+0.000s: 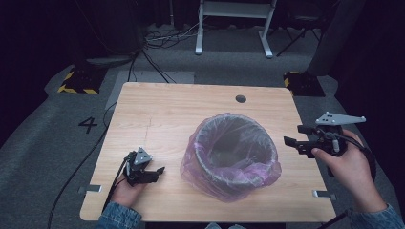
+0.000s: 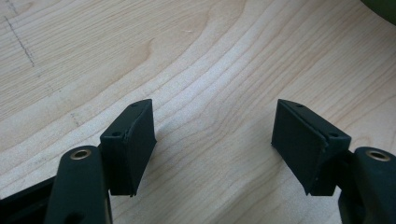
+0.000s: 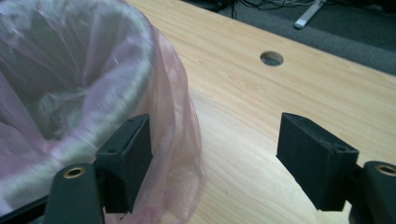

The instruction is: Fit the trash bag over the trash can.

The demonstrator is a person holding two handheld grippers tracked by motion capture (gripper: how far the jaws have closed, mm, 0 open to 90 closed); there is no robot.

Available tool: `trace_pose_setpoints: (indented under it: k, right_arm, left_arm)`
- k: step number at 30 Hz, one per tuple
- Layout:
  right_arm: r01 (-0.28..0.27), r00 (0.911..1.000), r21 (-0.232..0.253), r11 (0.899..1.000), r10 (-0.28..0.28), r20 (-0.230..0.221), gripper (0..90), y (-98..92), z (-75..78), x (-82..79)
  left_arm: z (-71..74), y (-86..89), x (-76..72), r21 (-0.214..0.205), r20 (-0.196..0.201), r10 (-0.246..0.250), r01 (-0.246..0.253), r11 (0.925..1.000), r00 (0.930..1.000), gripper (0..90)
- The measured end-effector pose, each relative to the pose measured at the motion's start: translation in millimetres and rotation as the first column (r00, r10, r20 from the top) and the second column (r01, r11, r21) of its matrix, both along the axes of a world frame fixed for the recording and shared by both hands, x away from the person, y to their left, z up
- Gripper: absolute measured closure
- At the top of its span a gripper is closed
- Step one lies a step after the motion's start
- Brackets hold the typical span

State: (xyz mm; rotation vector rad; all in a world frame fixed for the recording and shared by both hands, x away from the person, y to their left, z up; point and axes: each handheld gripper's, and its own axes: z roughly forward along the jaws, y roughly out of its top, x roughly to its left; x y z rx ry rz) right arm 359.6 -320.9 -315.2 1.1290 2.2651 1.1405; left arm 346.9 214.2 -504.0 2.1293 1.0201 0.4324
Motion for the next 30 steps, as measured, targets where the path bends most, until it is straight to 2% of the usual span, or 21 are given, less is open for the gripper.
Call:
trace_pose_setpoints:
  k: [5, 9, 13, 16, 24, 26, 30]
  right_arm:
    - [0.008, 1.0, -0.045, 0.999, -0.008, 0.001, 24.1, -6.8, -22.8, -2.5]
    - [-0.005, 0.9998, -0.025, 1.0, 0.005, -0.018, 24.0, -8.3, -47.3, -8.7]
    - [0.002, 0.9991, -0.037, 0.999, -0.004, -0.043, 24.0, -13.6, -77.0, -13.6]
    - [0.027, 0.9976, -0.061, 0.998, -0.031, -0.062, 24.0, -19.5, -98.2, -16.2]
    - [0.079, 0.9933, -0.121, 0.99, -0.089, -0.075, 23.3, -34.0, -142.8, -23.4]
    - [0.089, 0.9915, -0.124, 0.988, -0.099, -0.084, 23.2, -36.3, -154.0, -25.0]
    - [0.118, 0.9878, -0.099, 0.988, -0.127, -0.089, 23.3, -39.8, -171.6, -27.5]
  left_arm:
    - [0.0, -0.2, 0.4, 0.001, 0.001, 0.003, -0.003, 1.0, 1.0, 29.6]
    - [0.1, -0.3, 0.6, 0.004, 0.0, 0.004, -0.004, 1.0, 1.0, 29.3]
    - [0.0, -0.5, 0.5, 0.003, 0.0, 0.005, -0.005, 1.0, 1.0, 29.3]
    - [0.0, -0.5, 0.5, 0.003, 0.001, 0.005, -0.005, 1.0, 1.0, 29.3]
    - [0.1, -0.6, 0.6, 0.004, 0.0, 0.006, -0.006, 1.0, 1.0, 29.1]
    - [0.0, -0.8, 1.2, 0.005, 0.003, 0.005, -0.005, 1.0, 1.0, 28.8]
    - [0.2, -1.6, 2.5, 0.007, 0.002, 0.008, -0.008, 0.9999, 1.0, 28.3]
